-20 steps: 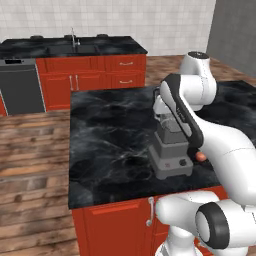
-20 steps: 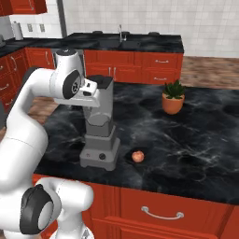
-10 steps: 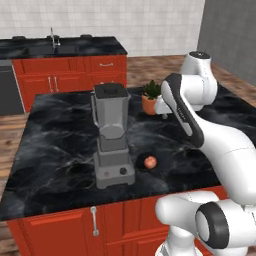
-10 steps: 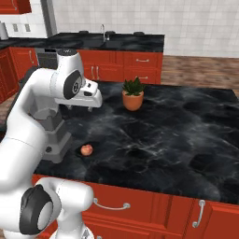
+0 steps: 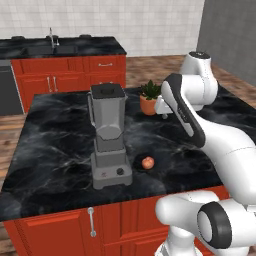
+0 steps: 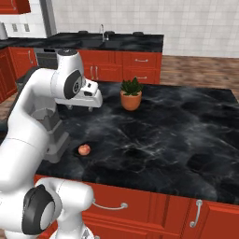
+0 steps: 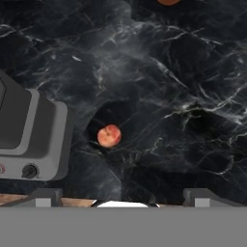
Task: Open the blender lid, put the peach in the blender, close the lid, and start the blender.
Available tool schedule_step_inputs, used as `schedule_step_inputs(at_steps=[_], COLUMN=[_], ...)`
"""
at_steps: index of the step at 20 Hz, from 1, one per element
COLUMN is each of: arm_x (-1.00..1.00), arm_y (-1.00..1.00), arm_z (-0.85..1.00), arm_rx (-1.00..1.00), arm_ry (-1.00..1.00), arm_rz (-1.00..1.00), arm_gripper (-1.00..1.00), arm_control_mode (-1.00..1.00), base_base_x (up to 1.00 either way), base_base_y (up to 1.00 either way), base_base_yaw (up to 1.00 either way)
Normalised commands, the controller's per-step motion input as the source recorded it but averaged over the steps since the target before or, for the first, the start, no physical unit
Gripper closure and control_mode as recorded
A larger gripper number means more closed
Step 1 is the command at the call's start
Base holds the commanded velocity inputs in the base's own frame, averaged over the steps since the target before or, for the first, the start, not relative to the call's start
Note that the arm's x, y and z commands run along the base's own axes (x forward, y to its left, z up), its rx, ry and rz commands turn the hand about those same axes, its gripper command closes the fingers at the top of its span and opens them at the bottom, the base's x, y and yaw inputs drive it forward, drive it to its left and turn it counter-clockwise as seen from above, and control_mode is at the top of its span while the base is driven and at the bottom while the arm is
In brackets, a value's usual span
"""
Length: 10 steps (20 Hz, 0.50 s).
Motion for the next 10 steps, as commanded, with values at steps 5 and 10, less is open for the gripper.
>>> schedule_step_inputs(at_steps=[5, 10], arm_x=[0.0, 0.0], arm_y=[0.0, 0.0], arm_z=[0.0, 0.0], arm_rx=[0.0, 0.0], arm_ry=[0.0, 0.0], arm_rz=[0.0, 0.0], arm_gripper=[-1.0, -1.0], arm_control_mode=[1.0, -1.0], base_base_x=[0.12, 0.09], base_base_y=[0.0, 0.0], base_base_yaw=[0.0, 0.0])
